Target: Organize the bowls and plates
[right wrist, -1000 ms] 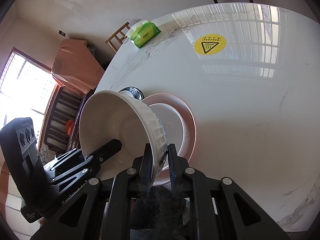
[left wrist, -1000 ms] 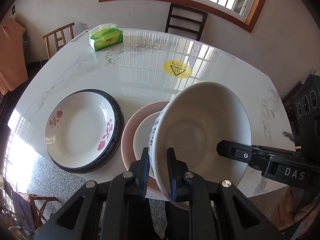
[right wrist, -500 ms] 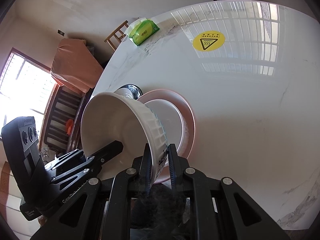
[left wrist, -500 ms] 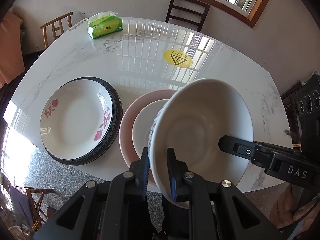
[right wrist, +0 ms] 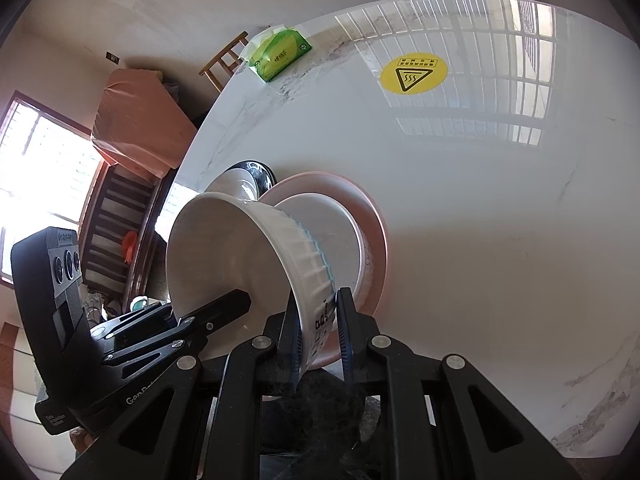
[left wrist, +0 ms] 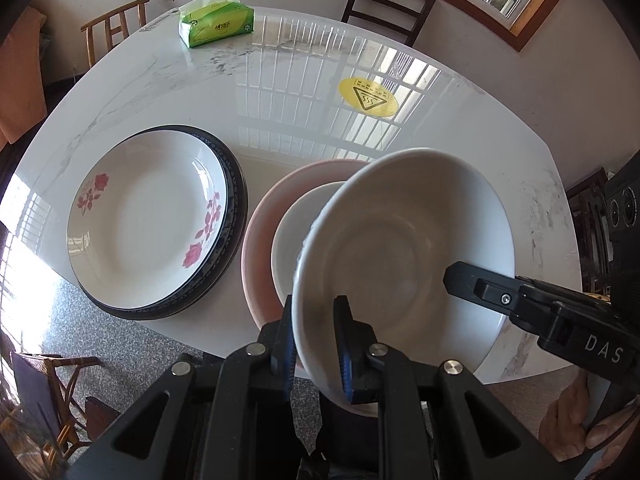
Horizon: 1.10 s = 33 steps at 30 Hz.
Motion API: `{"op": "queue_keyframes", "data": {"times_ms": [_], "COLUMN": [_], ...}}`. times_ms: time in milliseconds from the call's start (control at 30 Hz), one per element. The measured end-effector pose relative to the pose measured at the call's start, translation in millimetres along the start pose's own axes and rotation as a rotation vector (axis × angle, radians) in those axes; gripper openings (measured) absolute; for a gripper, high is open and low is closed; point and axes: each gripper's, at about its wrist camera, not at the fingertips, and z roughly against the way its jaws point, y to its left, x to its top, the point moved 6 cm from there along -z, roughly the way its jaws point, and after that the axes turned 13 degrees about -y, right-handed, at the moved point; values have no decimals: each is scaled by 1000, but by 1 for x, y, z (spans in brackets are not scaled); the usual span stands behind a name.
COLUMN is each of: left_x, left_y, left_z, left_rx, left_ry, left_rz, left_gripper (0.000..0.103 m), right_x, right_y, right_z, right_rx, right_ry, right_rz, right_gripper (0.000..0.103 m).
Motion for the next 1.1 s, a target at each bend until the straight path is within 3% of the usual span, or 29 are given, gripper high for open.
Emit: {"op": "queue_keyframes", "data": {"times_ms": [667, 1100], "left_x": [7, 6], "left_y": [5, 6], "left_z": [-12, -14], "left_rx": [-5, 15], "left_ry": [32, 33], "left_rz": [21, 16], "left_gripper": [17, 24], "right_x": [7, 7], "right_y": [-4, -9], "right_z": [-14, -16], "right_rx": [-24, -27], "right_ry": [50, 57], "right_rz": [-19, -33], "right_gripper": [16, 16]}}
